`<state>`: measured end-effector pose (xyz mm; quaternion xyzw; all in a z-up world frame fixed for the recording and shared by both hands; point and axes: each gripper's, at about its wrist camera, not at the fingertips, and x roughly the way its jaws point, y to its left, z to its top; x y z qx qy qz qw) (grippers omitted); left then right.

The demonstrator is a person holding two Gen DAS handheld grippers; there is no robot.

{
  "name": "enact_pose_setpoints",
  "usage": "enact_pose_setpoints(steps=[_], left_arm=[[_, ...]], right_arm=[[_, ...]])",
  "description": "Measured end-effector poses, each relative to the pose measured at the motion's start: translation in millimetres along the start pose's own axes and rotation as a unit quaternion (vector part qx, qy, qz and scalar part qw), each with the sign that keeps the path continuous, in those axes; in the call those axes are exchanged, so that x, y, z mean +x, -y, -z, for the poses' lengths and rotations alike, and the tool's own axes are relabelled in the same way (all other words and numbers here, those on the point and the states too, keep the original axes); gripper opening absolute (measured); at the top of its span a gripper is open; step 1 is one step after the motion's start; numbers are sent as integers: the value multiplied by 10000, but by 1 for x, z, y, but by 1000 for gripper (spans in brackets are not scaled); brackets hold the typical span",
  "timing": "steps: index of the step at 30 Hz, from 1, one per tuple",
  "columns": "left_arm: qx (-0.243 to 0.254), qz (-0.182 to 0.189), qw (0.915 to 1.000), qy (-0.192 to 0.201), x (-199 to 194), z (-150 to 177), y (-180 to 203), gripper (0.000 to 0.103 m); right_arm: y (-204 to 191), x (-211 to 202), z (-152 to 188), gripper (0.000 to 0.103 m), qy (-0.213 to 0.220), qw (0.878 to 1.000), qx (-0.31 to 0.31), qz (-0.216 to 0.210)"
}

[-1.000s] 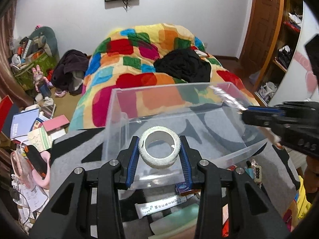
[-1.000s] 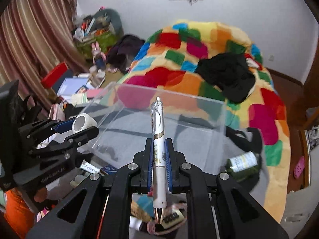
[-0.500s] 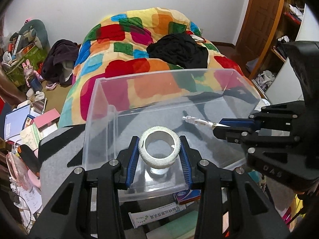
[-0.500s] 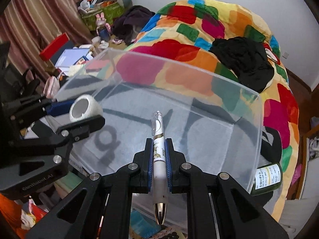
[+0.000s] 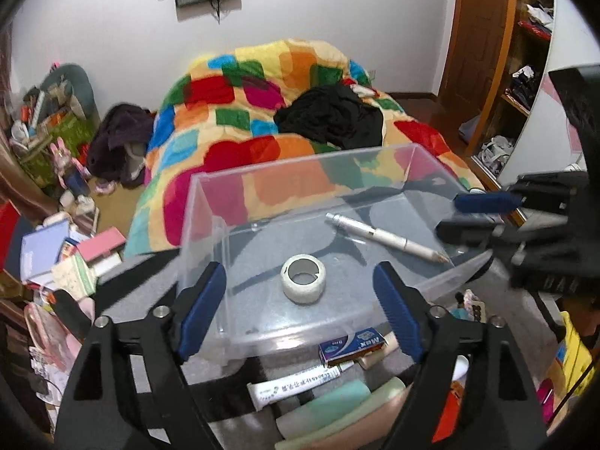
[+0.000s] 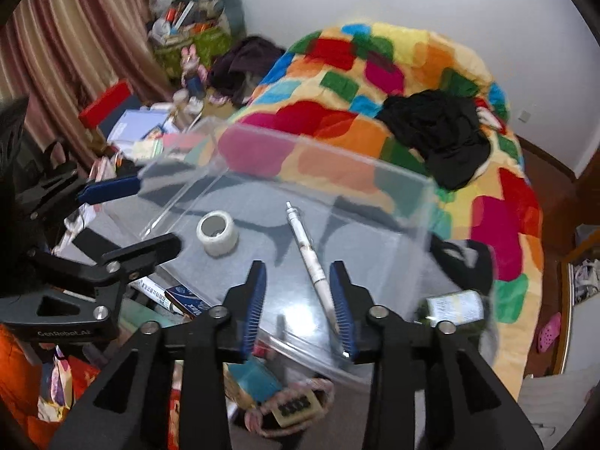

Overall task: Organize objects
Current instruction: 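Carry the tape roll and pen into the clear box and release both, then grasp the green bottle with the right tool while the left tool grasps the red packet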

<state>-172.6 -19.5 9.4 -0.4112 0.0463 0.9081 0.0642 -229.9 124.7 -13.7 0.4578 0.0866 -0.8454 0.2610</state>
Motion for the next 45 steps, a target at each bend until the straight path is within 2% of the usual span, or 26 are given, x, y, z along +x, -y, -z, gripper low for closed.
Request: enact_pose_setpoints(steps=[6,10,15,20,24,34,36,45], left_arm=[[89,-71,9993,368,-33,14,7,95],[132,-62,9988,474,-48,27,13,95],[115,-29,9985,530,-56,38,20,95],[128,80,9990,426,-55,53,27,95],[203,121,9993,274,-52,66,33,95],[144,361,9992,79,-59,100,35,96],[181,413,9990,17,-58,105,40,96],[478,585,9969,-215,-49,122,62,96]], right_arm=[[36,-47,7,51,575,9961,574,345],[67,-63,15,59,761,9890,1098,639],[103,-49,25,62,574,9791,1753,861],[125,-9,31,62,151,9707,2121,1117],[134,21,37,62,-211,9676,2357,882],[136,37,49,65,-369,9645,2607,191],[138,38,52,61,-375,9624,2690,101],[133,27,52,61,-115,9642,2643,182]])
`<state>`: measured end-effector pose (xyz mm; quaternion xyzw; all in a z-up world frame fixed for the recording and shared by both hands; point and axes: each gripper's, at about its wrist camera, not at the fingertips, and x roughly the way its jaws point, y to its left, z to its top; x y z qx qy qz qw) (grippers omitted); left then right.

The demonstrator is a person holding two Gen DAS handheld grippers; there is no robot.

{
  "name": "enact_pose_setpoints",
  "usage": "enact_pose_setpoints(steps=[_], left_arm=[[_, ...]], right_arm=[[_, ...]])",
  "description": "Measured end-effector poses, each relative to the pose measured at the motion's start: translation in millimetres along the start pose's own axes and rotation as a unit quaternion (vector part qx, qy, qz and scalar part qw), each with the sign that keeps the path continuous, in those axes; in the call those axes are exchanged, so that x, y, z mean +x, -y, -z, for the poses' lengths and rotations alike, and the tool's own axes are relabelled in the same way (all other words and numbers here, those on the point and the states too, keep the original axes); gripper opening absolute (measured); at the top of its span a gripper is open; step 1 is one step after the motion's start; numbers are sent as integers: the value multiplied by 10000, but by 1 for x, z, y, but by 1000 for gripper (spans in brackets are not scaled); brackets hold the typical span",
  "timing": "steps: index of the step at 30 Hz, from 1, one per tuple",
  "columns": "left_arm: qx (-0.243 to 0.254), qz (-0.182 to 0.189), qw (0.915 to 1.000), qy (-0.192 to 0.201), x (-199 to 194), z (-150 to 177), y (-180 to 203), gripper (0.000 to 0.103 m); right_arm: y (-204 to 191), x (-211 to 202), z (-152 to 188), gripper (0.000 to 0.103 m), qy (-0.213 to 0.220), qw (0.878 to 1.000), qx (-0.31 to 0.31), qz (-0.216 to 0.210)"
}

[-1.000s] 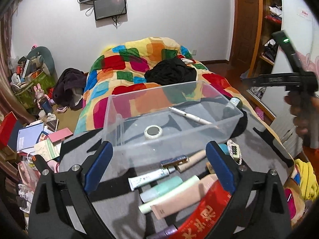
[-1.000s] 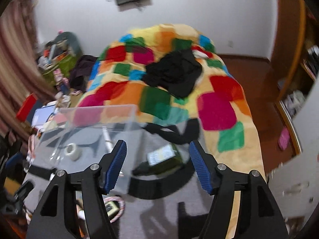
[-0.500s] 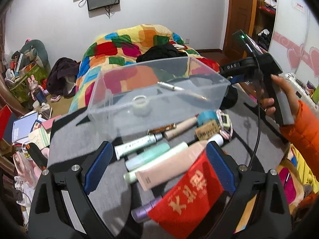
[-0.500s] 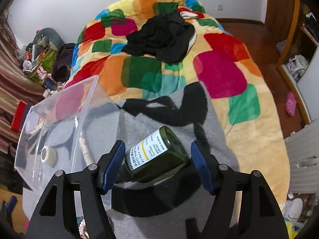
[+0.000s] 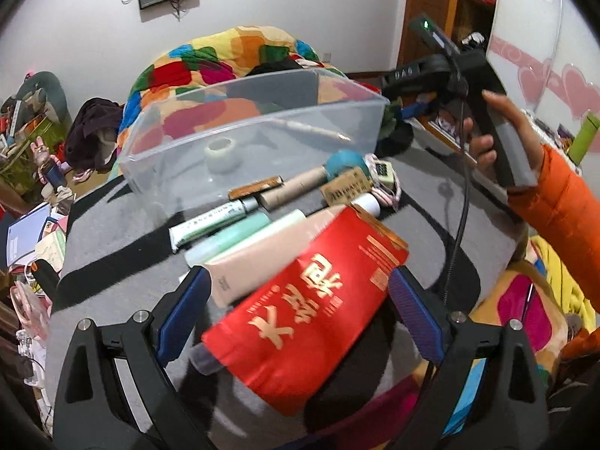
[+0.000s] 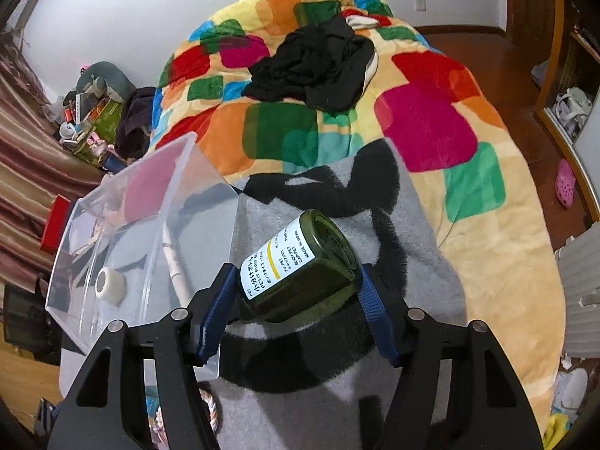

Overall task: Organize objects
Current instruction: 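Grasp the green bottle with the right tool while the left tool grasps the red packet, then lower the red packet and green bottle into the clear box and release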

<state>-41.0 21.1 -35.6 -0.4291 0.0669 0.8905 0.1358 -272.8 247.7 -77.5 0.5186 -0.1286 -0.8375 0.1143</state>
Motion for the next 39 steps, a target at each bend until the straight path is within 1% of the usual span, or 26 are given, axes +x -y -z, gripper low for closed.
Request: enact_pose_setpoints(steps=[5,8,13,16,17,18,20,21,23,28,32,34,36,39], left_arm=[[102,89,9999,-46,5,4,7,97],[166,76,9998,-55,10,3,11,97],[138,36,9999,-7,18,0,11,97],[138,-23,9998,109,19,3,13,95],[155,-36,9998,150,18,4,14,88],[175,-29,9997,160,17,5,16,78],[200,-14,9997,131,18,6,19,68],[223,-59,9996,155,17,7,21,66],[263,-94,9994,187,14,9,24,64],[312,-161,9990,260,12,10,29,62],[653,-371,9962,435,11,15,42,62],[721,-437,9955,425,14,15,46,56],[694,-472,9955,437,13,14,44,56],[513,-448,9963,532,7,11,36,56]], right_arm=[[-2,-33,10,61,325,9987,-342,212],[-1,-56,21,61,468,9971,-531,291],[-4,-88,45,61,564,9945,-854,244],[-9,-100,59,61,568,9931,-1007,179],[-10,-101,62,61,558,9929,-1034,157],[-11,-103,66,61,532,9928,-1071,116],[-15,-104,74,61,489,9924,-1125,36],[-17,-104,77,61,468,9923,-1147,-8],[-22,-104,83,61,422,9919,-1195,-126],[-37,-102,99,61,336,9899,-1344,-311],[-48,-100,109,61,281,9884,-1442,-393],[-52,-99,112,61,260,9878,-1468,-444],[-55,-99,113,61,258,9876,-1467,-494],[-62,-102,113,61,301,9867,-1491,-571]])
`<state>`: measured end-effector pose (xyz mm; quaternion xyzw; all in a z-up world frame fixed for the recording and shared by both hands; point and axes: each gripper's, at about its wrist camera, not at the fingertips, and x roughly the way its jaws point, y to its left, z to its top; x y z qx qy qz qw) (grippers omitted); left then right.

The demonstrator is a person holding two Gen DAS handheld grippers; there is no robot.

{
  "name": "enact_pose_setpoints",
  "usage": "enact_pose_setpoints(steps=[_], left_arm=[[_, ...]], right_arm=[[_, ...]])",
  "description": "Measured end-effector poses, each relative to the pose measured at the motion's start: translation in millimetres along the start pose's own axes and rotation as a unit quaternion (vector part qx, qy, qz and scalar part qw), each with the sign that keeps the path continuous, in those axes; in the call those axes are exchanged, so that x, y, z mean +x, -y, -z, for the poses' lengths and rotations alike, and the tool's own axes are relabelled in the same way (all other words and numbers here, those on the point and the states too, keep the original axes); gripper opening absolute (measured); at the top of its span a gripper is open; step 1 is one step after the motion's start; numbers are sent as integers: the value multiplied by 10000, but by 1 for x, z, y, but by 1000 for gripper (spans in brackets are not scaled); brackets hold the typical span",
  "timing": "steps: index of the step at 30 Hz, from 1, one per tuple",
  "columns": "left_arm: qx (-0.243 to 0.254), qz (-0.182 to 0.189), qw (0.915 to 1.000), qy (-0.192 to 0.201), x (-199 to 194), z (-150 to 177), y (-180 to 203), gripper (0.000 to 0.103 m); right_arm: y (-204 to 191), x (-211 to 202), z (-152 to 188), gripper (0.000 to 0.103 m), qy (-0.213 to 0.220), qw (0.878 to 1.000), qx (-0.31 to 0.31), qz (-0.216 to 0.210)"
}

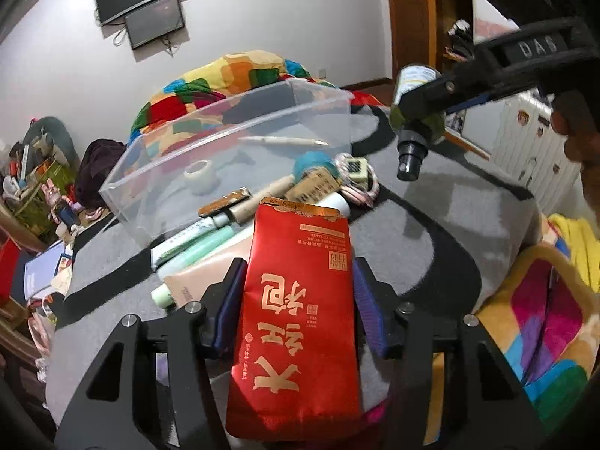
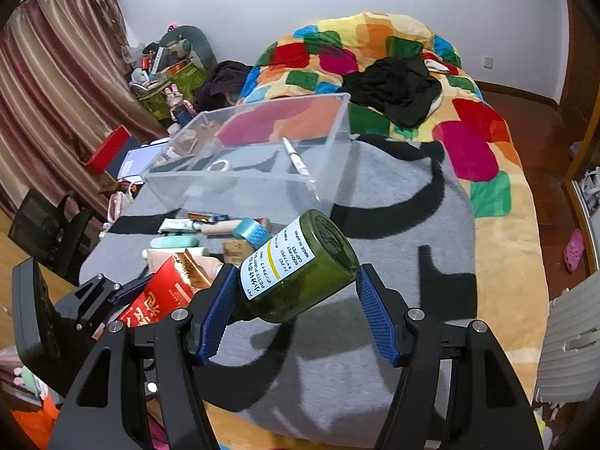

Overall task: Organize objects
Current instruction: 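Lower the red packet and green bottle into the clear box and release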

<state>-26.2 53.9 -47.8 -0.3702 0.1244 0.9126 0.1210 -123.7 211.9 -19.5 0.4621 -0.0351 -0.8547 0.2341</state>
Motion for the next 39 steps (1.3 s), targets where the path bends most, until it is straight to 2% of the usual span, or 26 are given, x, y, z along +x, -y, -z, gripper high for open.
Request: enact_pose_setpoints(steps=[10,16,27,39], left_arm=[[-653,-117,9965,517,-30,-29,-51,56],[-1034,-219,9923,649,-30,-52,-83,56],[-1624,-192,9859,348,10,-85,-135,56],[-1633,-174,9863,-138,57,-99,-145,56]], right_arm=[[-21,-4,-29,61,417,9990,-28,-150],[-29,11,-56,61,534,9986,18,-51],[-26,48,-94,61,505,9981,255,262],[-44,99,-96,61,112,9983,-205,536]])
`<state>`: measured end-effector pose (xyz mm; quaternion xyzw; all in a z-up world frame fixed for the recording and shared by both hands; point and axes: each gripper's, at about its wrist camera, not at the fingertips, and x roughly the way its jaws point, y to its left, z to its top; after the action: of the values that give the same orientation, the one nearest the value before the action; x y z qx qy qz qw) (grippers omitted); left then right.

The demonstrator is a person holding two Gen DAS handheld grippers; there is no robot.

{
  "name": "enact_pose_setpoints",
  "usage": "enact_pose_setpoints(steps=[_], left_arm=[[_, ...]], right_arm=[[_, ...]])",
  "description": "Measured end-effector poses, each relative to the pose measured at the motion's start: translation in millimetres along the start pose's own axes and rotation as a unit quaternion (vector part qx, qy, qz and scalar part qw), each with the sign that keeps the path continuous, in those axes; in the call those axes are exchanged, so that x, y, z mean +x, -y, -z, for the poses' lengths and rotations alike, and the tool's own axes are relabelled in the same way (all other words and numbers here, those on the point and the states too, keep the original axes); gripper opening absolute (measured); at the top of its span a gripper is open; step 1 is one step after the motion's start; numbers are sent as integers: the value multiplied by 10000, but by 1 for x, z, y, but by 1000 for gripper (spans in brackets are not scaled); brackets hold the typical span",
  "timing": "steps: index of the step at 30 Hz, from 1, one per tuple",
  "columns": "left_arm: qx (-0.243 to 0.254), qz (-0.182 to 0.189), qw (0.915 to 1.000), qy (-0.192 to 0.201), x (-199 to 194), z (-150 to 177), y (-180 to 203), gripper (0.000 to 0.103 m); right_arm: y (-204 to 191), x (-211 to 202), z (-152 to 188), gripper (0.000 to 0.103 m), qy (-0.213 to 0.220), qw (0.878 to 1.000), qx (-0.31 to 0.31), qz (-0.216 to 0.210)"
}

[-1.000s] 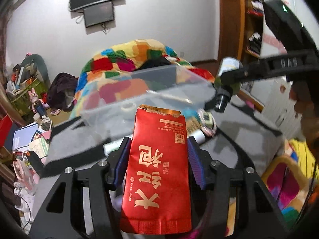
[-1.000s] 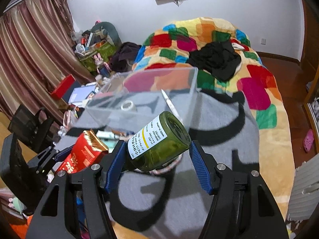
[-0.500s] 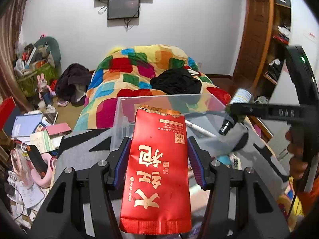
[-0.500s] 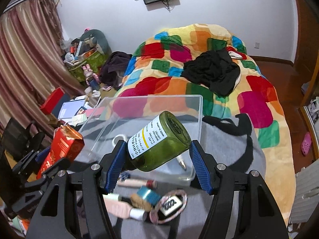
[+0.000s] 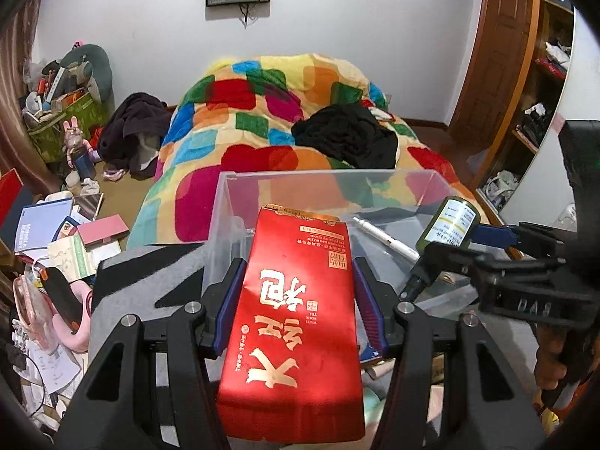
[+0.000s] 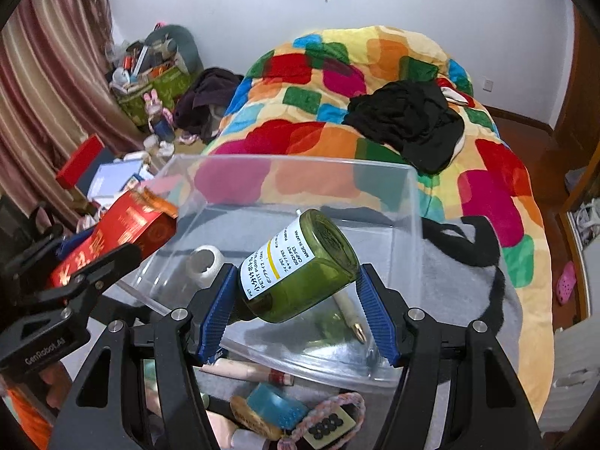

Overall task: Organize objects
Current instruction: 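Lower the red packet and green bottle into the clear box and release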

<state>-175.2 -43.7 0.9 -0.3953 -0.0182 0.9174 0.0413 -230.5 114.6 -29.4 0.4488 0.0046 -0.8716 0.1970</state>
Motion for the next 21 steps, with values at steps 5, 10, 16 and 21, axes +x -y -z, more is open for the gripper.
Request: enact_pose_setpoints(steps=[5,10,16,21], left_arm=[[-39,135,9997,-220,13,0,-1,56],[-27,195,9994,-283,15,1,0,56],[44,179,9997,-184,5,2,4,68],[171,152,9997,15,-12,3,11,75]], right_arm=[[-14,10,2,61,-59,9995,-290,96],[-22,14,6,62,-97,9986,-488,165],[-22,10,7,62,-71,9980,-581,232],[-23,0,10,65,16,9974,-655,314]])
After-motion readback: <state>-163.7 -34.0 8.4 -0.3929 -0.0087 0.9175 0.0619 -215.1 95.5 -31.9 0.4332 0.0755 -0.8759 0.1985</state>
